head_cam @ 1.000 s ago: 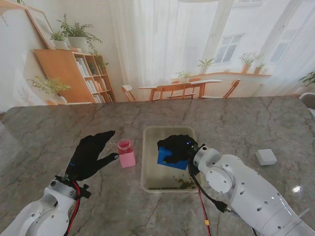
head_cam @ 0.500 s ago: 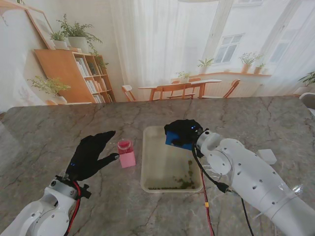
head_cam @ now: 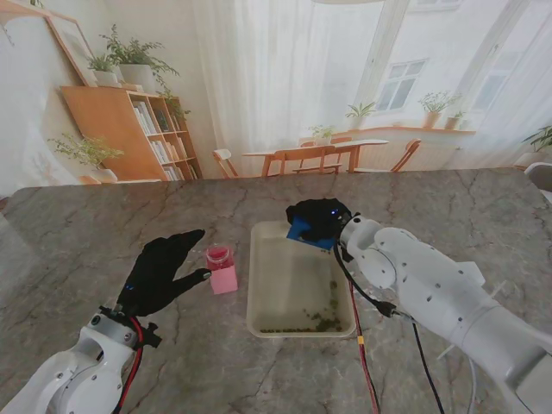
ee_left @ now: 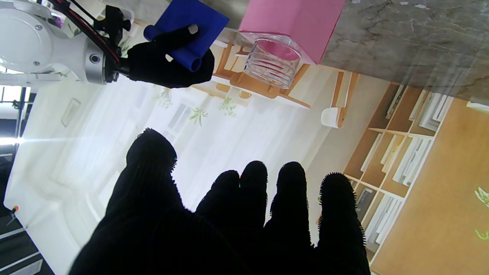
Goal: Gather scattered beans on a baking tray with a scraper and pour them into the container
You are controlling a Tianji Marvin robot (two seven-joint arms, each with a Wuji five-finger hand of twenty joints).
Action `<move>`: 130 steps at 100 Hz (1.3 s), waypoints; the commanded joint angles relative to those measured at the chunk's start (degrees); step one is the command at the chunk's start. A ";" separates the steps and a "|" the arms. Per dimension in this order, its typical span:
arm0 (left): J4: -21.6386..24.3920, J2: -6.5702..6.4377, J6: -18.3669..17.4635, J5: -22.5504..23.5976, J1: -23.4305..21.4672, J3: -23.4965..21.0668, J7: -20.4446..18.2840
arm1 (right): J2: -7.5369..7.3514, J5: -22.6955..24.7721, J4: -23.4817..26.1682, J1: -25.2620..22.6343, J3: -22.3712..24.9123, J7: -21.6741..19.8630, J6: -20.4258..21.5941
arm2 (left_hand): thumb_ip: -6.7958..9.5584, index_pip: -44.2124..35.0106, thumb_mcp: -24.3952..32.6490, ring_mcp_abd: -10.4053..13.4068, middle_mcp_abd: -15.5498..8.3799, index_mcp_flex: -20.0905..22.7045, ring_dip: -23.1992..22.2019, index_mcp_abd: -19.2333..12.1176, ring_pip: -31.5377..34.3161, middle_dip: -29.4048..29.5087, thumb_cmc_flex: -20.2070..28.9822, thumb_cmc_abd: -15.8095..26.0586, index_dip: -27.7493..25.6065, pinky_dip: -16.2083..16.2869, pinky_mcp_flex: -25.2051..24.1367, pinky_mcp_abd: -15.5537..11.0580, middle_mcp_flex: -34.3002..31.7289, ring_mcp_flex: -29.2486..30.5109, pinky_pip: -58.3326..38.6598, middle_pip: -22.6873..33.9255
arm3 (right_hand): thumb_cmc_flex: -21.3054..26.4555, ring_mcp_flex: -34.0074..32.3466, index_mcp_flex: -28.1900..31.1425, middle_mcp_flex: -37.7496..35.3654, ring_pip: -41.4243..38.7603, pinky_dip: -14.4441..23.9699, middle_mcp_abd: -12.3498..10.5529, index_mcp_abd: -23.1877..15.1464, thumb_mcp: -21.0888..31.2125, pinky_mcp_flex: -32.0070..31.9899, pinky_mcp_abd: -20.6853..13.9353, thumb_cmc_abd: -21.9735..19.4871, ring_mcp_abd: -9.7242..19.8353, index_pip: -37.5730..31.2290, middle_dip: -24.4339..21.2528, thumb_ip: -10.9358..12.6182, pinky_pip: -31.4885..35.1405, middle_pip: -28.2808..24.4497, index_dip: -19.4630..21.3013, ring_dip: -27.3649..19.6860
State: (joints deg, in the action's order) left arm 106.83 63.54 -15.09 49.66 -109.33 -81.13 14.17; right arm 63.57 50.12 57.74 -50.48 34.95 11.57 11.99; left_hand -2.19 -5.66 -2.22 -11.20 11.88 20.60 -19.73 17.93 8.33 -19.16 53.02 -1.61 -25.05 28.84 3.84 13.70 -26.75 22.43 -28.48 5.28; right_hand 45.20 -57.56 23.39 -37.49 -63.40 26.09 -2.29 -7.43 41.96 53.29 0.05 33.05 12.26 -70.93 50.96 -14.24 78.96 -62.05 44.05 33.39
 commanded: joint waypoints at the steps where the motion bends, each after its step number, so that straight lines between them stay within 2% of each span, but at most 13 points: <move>1: 0.00 0.07 0.18 -0.15 -0.14 0.23 -0.01 | 0.88 0.03 -0.55 1.21 -0.55 -0.25 0.30 | 0.34 -0.08 0.01 0.40 -1.90 0.84 -0.19 -0.74 0.28 -0.90 1.00 2.06 -0.22 0.75 -0.24 0.82 -0.52 0.66 0.91 -0.25 | 2.18 1.49 -2.28 2.05 -0.49 -0.83 -0.43 -1.64 -0.47 -0.73 0.96 -1.82 0.47 -3.53 -0.93 2.32 -0.65 -2.66 2.56 -0.37; 16: 0.02 0.07 0.28 -0.07 -0.17 0.21 0.05 | 1.63 -0.08 -4.11 4.11 -4.87 1.97 1.55 | 0.33 -0.12 -0.01 0.41 -1.79 0.92 -0.25 -0.67 0.37 -0.91 0.98 1.99 -0.23 0.78 -0.20 0.77 -0.55 0.84 0.85 -0.24 | 2.27 3.76 -3.69 4.04 -2.23 -0.46 0.42 -0.73 -0.85 -3.44 1.95 -2.03 -0.16 -4.75 -0.89 2.51 -0.46 -3.52 2.40 -0.04; 37: -0.01 0.04 0.31 -0.06 -0.16 0.21 -0.09 | 2.46 -0.44 -8.41 7.28 -10.40 3.38 2.58 | 0.33 -0.10 -0.01 0.29 -1.81 0.86 -0.27 -0.67 0.38 -0.90 0.98 1.92 -0.23 0.79 -0.22 0.96 -0.47 0.90 0.86 -0.27 | 1.68 5.89 -5.04 6.29 -5.67 0.16 2.59 2.51 -0.50 -5.94 3.07 -2.28 -0.70 -1.74 -0.06 2.55 1.98 -3.28 1.03 1.38; 63: -0.08 0.00 0.39 -0.18 0.06 0.37 -0.45 | 4.06 -2.50 -12.65 9.27 -14.72 4.37 2.91 | 0.34 -0.11 0.02 0.39 -1.87 0.89 -0.29 -0.71 0.39 -0.89 1.04 1.98 -0.24 0.79 -0.19 0.95 -0.47 0.96 0.90 -0.27 | 1.22 7.81 -6.21 8.20 -7.87 0.26 4.26 5.91 -0.49 -8.04 3.94 -3.11 -1.25 0.92 0.66 2.96 3.71 -3.26 1.99 2.30; 83: -0.10 0.01 0.44 -0.20 0.07 0.34 -0.43 | 4.01 -3.35 -12.54 8.26 -14.27 3.79 3.77 | 0.32 -0.09 -0.07 0.40 -1.84 0.84 -0.31 -0.74 0.41 -0.89 0.91 1.95 -0.24 0.81 -0.21 0.97 -0.48 1.01 0.91 -0.27 | 1.20 4.89 -4.32 5.56 -10.74 0.80 3.03 4.38 -0.43 -4.66 1.52 -2.16 1.87 0.33 1.19 2.64 6.49 -4.11 3.21 3.22; 100: -0.10 0.02 0.44 -0.19 0.04 0.29 -0.38 | 3.20 -3.50 -10.71 6.44 -12.47 2.03 4.44 | 0.34 -0.08 -0.01 0.40 -1.87 0.81 -0.31 -0.70 0.40 -0.89 0.99 1.97 -0.23 0.83 -0.18 1.08 -0.51 1.01 0.90 -0.26 | 1.18 0.04 -0.70 0.39 -13.84 1.64 0.92 0.61 -0.04 0.69 -1.32 -0.88 5.43 -2.55 1.97 1.98 9.66 -5.50 3.07 3.90; 130: -0.13 0.03 0.38 -0.11 -0.03 0.23 -0.20 | 1.79 -3.61 -8.96 4.17 -10.77 -0.71 6.39 | 0.34 -0.10 0.00 0.44 -1.92 0.85 -0.34 -0.75 0.42 -0.89 1.00 2.02 -0.24 0.86 -0.16 1.06 -0.46 1.08 0.89 -0.28 | -0.10 -2.25 2.60 -2.82 -14.67 2.06 -0.07 -1.20 0.48 2.61 -1.31 -0.21 5.76 -4.95 2.65 1.96 10.76 -6.14 3.90 4.14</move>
State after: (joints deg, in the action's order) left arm 106.76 63.49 -14.82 49.65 -109.09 -81.02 13.82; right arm 66.10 46.23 48.63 -44.99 24.16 12.25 17.81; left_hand -2.19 -5.66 -2.22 -11.20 11.88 20.60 -19.73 17.93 8.33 -19.16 53.02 -1.62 -25.05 28.84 3.84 13.71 -26.75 23.01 -28.47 5.28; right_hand 43.81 -57.00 24.33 -39.25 -78.19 26.79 -1.48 -5.66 41.33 54.20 0.04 32.71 13.66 -72.84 52.49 -13.54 86.62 -66.28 46.18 38.46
